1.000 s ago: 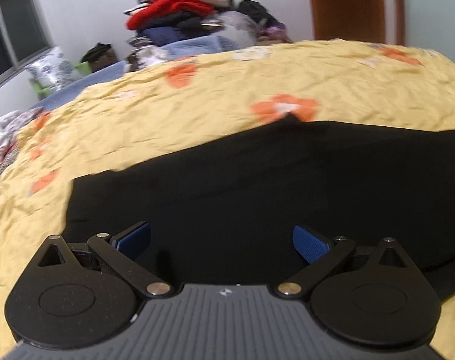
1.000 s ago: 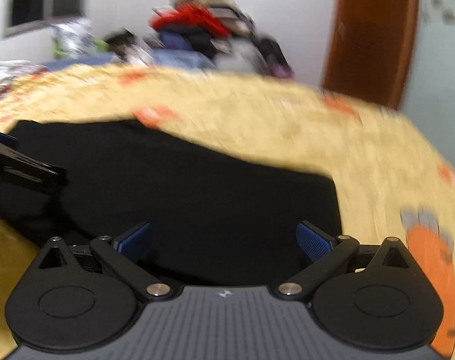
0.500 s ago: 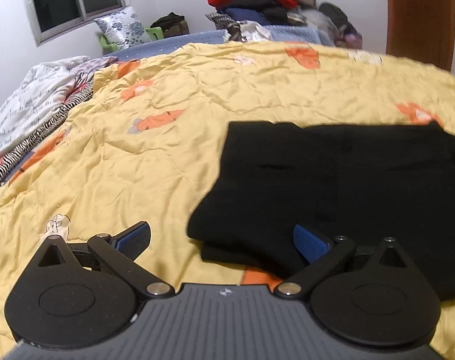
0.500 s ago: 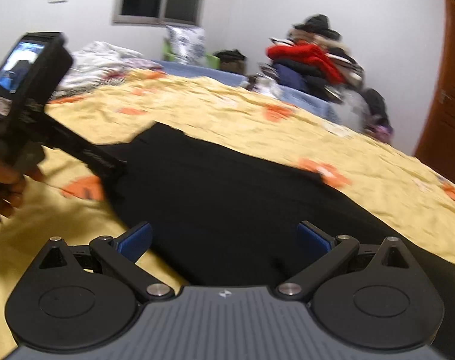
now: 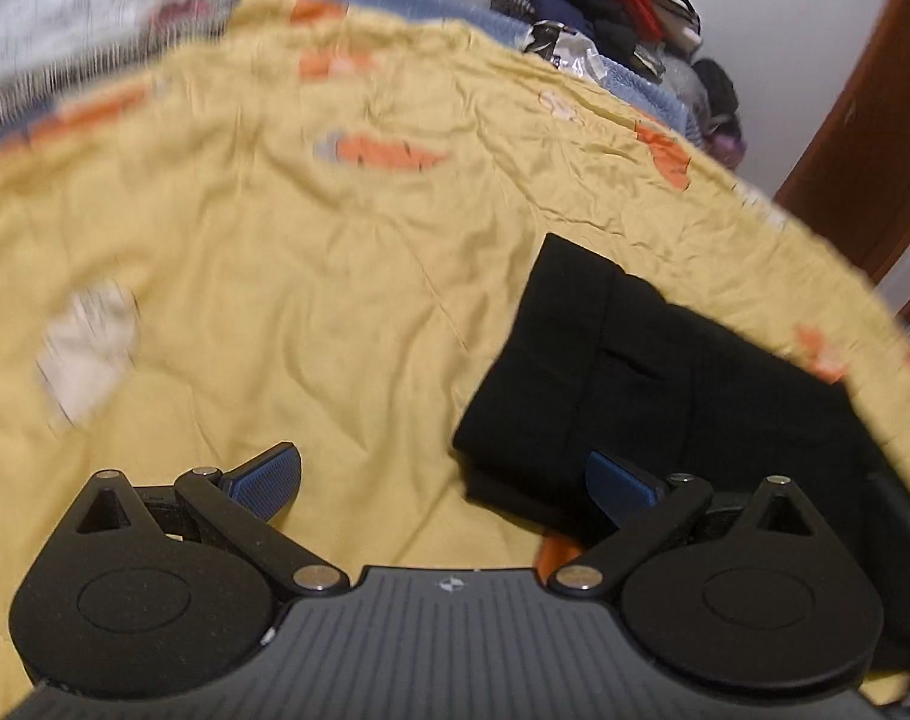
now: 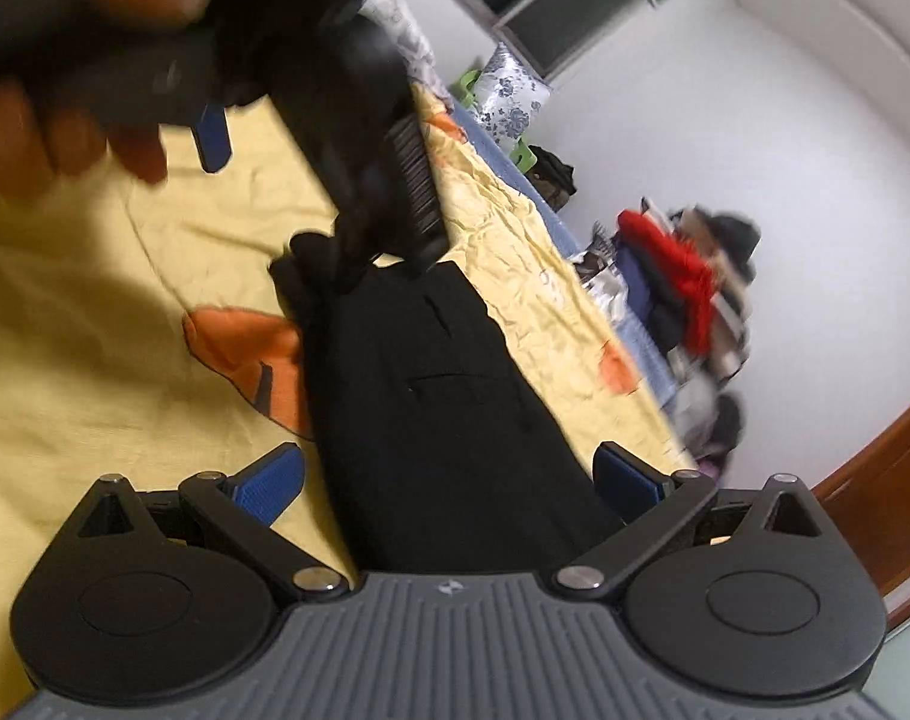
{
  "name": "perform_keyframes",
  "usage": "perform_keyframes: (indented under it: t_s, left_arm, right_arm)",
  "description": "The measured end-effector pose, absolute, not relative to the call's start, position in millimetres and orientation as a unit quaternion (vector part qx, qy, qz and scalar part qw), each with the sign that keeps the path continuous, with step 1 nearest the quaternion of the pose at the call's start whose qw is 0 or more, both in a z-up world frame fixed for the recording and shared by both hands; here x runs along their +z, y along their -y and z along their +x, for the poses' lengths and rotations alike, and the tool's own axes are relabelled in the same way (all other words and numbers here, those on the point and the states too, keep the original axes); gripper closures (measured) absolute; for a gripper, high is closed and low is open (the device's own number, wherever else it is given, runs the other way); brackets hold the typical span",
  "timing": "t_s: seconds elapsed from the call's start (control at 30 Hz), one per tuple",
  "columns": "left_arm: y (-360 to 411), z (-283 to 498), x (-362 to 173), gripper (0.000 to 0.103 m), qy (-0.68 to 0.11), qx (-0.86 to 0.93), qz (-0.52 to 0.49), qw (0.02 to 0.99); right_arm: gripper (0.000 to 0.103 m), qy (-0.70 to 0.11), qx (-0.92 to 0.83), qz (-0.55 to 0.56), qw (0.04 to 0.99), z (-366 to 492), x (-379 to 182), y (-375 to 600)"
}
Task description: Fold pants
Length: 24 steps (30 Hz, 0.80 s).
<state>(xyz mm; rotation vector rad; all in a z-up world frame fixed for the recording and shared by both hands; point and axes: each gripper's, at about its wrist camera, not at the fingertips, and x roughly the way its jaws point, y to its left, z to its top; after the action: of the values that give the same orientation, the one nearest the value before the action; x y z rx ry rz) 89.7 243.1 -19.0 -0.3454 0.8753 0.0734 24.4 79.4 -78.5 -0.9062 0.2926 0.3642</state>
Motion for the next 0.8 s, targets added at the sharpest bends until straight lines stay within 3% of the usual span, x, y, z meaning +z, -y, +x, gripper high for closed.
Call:
perform_keyframes:
  t_s: [0.33,0.4,0.5,0.57,0.6,0.8]
  left_arm:
    - [-257,95,-25,0.001,-0.421,-0.026,-0.211,0.882]
    - [-266,95,-26,0.001,-0.419,-0.036,-0.240,0.875]
    - [-283,97,-29,0.000,-0.415,-0.052,-0.300,0.857]
    - [-292,100,-31,0.000,-0.415,-0.067,-0.338,0.842]
    - [-295,102,-32,0.000,-0.416,-0.075,-0.354,0.834]
    - [-297,115,-46,0.000,-0.423,-0.124,-0.434,0.785]
  right_arm:
    - [0.003,-0.116,0.188,-0.471,0.854,44,-82,-122]
    - [0.012,-0.115,0.199,-0.478,0.848,48,-83,-131]
    - [0.035,-0.131,0.212,-0.472,0.846,56,-83,-140]
    - [0.061,-0.139,0.230,-0.466,0.843,56,-85,-141]
    - [0.067,-0.140,0.240,-0.466,0.840,54,-85,-141]
    - [0.082,-0.120,0.234,-0.485,0.834,50,-94,-145]
